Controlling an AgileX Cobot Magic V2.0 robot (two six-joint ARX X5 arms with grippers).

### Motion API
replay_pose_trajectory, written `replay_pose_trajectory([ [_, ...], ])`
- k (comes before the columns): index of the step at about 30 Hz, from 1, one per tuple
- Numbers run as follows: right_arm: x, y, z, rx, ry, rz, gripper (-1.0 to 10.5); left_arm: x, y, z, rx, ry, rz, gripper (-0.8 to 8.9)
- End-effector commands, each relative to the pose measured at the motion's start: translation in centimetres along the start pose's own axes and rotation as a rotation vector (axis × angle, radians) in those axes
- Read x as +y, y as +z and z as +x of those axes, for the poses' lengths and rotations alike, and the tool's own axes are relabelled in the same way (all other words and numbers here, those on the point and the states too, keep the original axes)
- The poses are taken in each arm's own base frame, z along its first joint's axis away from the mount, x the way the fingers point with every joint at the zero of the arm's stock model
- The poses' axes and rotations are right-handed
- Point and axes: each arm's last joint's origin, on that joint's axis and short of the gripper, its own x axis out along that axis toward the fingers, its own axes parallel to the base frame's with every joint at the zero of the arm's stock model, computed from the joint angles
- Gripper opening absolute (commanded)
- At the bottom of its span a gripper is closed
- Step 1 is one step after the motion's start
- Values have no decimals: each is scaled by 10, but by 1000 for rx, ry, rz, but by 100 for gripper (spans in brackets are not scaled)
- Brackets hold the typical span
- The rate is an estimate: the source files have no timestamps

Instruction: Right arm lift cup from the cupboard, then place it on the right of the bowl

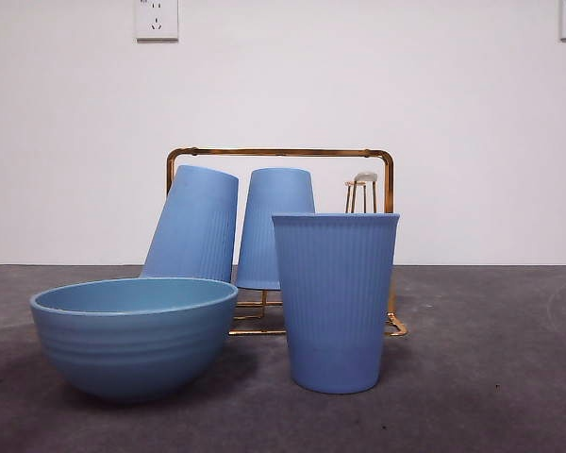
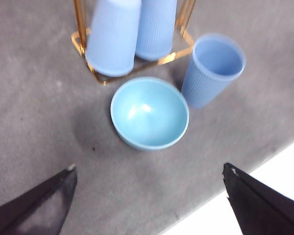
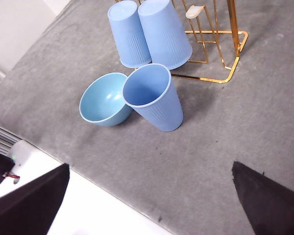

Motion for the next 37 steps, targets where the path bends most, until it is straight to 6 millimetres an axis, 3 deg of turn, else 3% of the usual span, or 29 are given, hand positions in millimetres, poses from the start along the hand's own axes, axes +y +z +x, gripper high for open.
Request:
replay_pose_trajectory([
  [1, 2, 3, -2, -17, 11, -77, 563, 9, -6, -12, -76, -25, -27, 467],
  [7, 2, 5, -2, -49, -8, -101, 563, 21, -15, -24, -149, -43, -49, 458],
  [9, 3, 7, -2, -63, -2, -103, 553, 21, -16, -25, -153, -44, -49, 413],
  [11, 3, 7, -2, -66, 3, -104, 372, 21, -16, -25, -153, -43, -27, 220],
  [12, 3, 7, -2, -65, 2, -108, 155, 21, -16, -25, -151, -40, -7, -25],
  [13, 3, 7, -2, -65, 2, -118, -27, 21, -16, -25, -152, -40, -3, 31],
  [14, 3, 7, -2, -66, 1, -126, 27, 21, -16, -25, -152, -38, -2, 2],
  [32, 4, 9, -3, -94, 12, -128, 24, 22, -17, -24, -153, -37, -11, 5],
  [37, 4, 9, -3, -94, 12, -128, 24, 25, -14, -24, -229, 136, 4, 6],
])
